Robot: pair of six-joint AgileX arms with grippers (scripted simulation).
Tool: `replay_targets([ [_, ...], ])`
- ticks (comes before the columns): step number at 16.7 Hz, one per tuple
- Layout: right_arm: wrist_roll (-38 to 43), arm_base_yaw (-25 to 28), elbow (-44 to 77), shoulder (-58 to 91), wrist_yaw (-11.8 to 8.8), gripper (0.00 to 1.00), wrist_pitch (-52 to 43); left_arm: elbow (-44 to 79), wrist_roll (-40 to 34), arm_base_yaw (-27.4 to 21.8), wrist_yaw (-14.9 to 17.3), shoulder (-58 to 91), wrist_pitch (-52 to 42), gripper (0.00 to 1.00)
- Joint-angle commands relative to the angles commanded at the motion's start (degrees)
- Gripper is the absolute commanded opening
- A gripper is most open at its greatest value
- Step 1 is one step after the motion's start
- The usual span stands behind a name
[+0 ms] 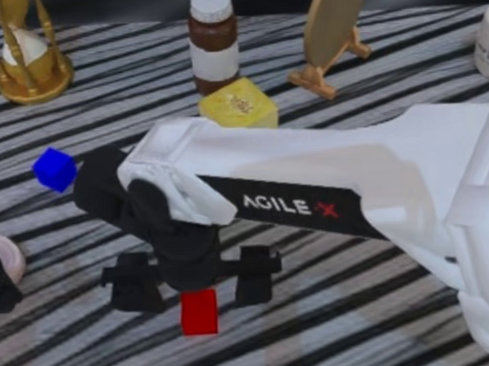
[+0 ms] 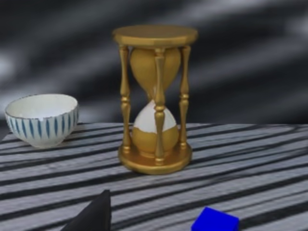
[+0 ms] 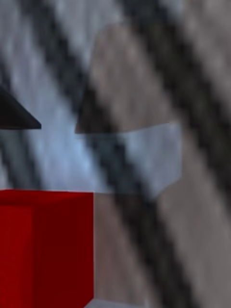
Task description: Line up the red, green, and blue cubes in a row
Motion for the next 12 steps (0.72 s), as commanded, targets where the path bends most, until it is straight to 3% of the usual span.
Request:
replay_targets([
  [7, -0.02, -0.07, 0.21, -0.03, 0.00, 1.00, -0.20, 0.00, 0.00, 0.00, 0.00, 0.00, 0.00, 1.00],
  [12, 0.17, 0.41, 7.62, -1.11, 0.00, 1.00, -9.10, 0.00, 0.00, 0.00, 0.00, 0.00, 0.00, 1.00],
])
